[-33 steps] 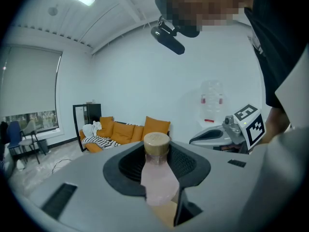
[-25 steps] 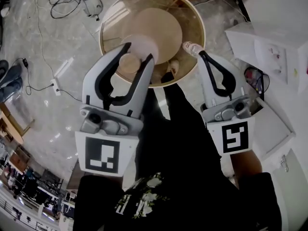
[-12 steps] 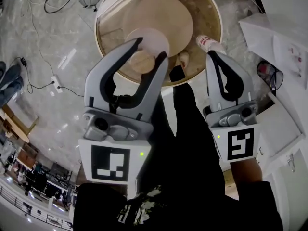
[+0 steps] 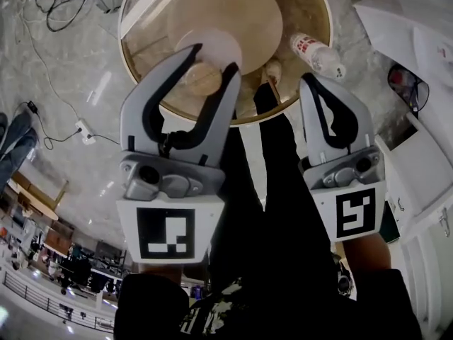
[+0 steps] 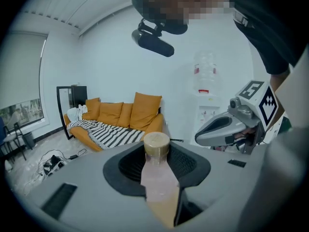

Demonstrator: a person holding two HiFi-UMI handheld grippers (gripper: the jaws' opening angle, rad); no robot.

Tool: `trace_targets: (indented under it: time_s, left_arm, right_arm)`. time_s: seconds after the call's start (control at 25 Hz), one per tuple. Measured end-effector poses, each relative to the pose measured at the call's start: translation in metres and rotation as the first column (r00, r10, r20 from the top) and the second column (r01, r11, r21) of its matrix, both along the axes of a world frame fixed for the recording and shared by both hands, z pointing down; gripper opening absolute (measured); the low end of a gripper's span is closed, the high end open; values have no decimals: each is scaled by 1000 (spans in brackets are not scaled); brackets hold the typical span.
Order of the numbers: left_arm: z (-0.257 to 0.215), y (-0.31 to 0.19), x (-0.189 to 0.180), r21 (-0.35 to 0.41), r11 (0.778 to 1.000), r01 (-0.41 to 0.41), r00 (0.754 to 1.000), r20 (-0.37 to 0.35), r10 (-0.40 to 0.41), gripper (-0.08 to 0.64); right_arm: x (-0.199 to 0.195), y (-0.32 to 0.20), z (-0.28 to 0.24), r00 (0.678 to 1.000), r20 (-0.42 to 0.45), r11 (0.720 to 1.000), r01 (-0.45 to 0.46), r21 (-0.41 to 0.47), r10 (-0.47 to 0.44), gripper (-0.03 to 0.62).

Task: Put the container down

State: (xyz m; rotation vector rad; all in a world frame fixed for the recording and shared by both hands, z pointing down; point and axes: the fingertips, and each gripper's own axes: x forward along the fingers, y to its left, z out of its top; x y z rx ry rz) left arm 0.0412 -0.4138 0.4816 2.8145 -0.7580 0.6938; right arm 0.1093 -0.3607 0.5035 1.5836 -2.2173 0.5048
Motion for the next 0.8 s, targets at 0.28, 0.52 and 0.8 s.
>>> trace_targets:
  time_s: [0.28,0.52,0.8]
  left_arm:
    - [43,7,15,-15,1000,-3,1000,25,4,147]
    - [81,8,13,-16,1000,-11,999,34,12,147]
    - [119,18,7,-33,999,17,999,51,-15,147]
  right_arm:
    - [2,8,37,1000,28,1000,5,-16,-4,-5]
    - [-4,11,80,999,41,999,12,-31,-11,-5]
    - [-10,21,121,999,38,999,6,-38,-5,-5]
